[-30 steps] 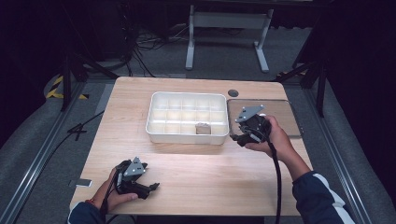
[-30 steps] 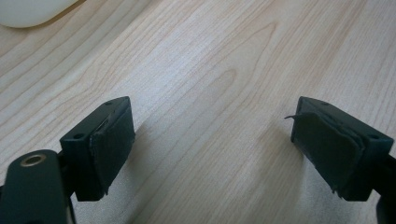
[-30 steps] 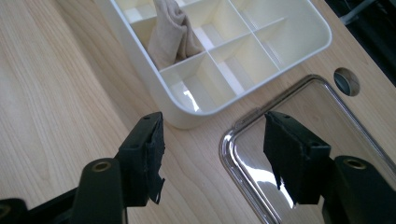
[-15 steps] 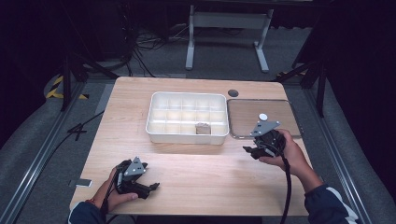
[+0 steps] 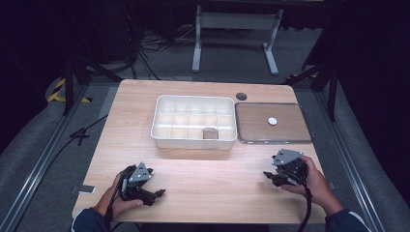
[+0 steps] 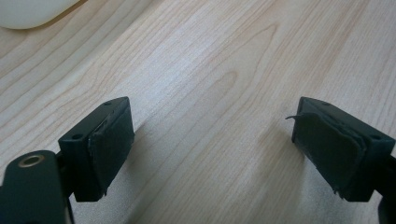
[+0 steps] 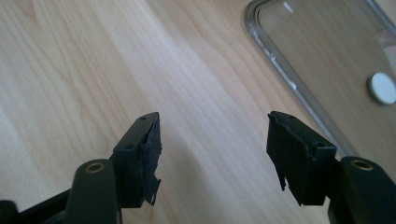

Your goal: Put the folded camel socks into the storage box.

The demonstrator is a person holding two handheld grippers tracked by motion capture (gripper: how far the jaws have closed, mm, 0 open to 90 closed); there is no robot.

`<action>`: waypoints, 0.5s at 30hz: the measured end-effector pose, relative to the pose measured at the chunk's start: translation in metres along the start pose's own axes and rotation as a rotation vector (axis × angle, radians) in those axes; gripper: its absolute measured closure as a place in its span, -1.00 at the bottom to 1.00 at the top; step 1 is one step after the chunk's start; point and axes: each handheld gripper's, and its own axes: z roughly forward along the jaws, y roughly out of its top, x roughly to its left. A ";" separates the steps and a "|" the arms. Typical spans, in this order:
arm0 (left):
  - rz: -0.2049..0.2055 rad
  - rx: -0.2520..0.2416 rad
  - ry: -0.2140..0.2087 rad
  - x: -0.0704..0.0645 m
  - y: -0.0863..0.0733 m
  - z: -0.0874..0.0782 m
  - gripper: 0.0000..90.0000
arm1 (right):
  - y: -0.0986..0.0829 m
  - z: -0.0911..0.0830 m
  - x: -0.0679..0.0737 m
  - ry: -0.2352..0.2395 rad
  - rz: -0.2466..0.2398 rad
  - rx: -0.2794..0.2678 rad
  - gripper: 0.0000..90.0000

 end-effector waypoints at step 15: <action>-0.002 -0.002 0.000 0.000 0.000 0.000 -0.71 | -0.080 -0.003 -0.003 0.068 0.239 -0.129 -0.28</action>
